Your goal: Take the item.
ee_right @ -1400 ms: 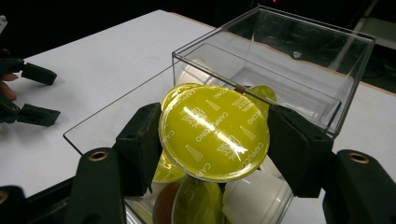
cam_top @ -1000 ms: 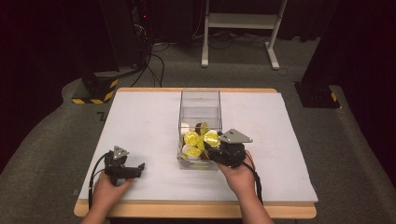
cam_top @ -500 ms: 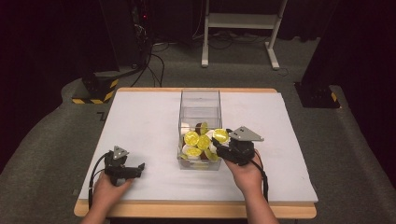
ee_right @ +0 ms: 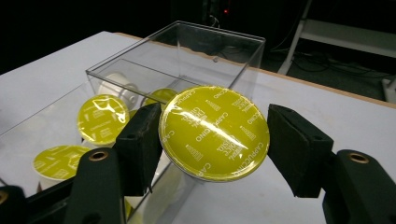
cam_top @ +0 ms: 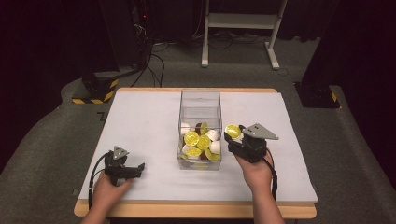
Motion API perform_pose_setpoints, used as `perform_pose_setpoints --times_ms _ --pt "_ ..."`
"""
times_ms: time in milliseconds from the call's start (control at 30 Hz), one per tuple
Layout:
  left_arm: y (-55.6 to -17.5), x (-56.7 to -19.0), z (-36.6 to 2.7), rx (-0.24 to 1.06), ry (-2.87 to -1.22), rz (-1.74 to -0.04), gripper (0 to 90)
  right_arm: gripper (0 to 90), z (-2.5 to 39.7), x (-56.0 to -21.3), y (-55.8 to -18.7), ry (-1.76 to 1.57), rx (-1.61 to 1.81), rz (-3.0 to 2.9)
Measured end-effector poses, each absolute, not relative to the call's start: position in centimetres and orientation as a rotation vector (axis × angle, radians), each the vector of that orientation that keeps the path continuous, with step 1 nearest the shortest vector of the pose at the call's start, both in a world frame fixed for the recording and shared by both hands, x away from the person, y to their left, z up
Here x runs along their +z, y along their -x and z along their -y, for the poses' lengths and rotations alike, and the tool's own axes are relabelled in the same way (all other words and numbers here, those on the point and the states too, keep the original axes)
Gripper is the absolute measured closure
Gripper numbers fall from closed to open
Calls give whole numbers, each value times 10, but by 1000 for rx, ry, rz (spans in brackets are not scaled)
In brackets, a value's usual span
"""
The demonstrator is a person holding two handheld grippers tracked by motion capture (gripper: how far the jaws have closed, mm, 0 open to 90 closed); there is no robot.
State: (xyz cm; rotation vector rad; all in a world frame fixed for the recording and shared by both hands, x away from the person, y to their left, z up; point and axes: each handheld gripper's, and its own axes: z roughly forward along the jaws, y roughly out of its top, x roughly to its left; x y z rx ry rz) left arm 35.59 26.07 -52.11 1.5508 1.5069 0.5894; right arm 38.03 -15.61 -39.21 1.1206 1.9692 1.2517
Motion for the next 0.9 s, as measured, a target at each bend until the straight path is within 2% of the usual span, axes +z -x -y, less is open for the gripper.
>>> perform_pose_setpoints --times_ms 433,900 --pt "-356 -521 -261 590 -1557 -1506 11 381 179 -398 -391 -1198 1223 -1917" --pt "-356 -521 -261 591 -1560 -1504 11 381 182 -402 -396 -1209 1186 -1908"
